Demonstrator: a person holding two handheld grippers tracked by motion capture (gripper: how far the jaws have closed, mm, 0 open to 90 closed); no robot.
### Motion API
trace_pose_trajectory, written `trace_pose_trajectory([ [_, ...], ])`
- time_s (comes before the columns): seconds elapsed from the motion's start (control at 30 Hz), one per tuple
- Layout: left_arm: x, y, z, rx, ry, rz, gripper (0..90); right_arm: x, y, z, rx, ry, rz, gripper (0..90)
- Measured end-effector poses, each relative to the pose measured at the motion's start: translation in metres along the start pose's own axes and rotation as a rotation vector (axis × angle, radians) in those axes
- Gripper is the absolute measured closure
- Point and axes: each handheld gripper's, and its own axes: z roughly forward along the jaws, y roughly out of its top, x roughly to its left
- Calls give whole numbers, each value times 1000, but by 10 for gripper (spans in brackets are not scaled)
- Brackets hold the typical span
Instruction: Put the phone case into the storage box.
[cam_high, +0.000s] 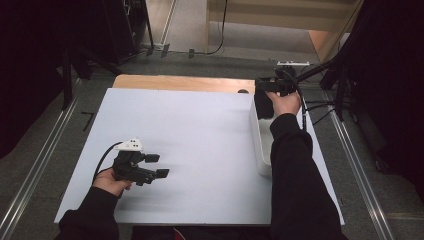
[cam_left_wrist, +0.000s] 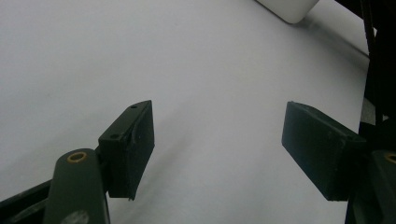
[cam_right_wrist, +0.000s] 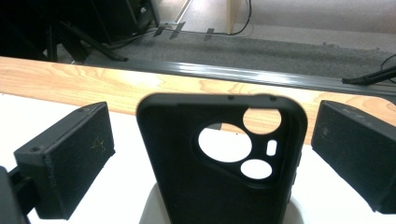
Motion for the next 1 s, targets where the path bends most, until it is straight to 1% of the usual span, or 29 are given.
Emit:
trace_pose_trajectory([
  [0.1,0,0,0,1,0,0,251,1,7,-5,-6,-3,-13,0],
  [0.23,0,0,0,-6,-3,-1,251,3,19,-15,-11,5,-15,0],
  [0.3,1,0,0,-3,-1,-1,251,3,25,-20,-10,-2,-30,0],
  [0.33,1,0,0,-2,0,1,251,4,27,-21,-6,3,-33,0],
  [0.4,0,0,0,10,1,0,251,4,28,-22,19,12,-26,0],
  [0.43,0,0,0,10,1,0,251,4,29,-23,20,9,-23,0],
  [0.47,0,0,0,11,2,-2,251,4,29,-24,17,11,-31,0],
  [0.5,0,0,0,1,-1,-2,251,4,30,-25,16,12,-30,0],
  [0.6,0,0,-1,4,0,2,251,5,29,-28,30,26,-27,0],
  [0.67,0,0,-1,1,-1,0,251,6,29,-32,42,49,-43,0],
  [0.7,0,0,-1,0,-1,0,251,7,29,-32,50,61,-46,29],
  [0.73,0,0,-1,-3,-2,-1,251,8,29,-35,60,76,-53,117],
  [0.8,1,0,0,0,1,-1,251,9,30,-39,52,80,-70,127],
  [0.9,1,0,-1,-5,2,-8,251,11,30,-44,45,90,-71,128],
  [1.0,1,0,-1,-4,4,-6,251,14,29,-49,65,111,-80,148],
])
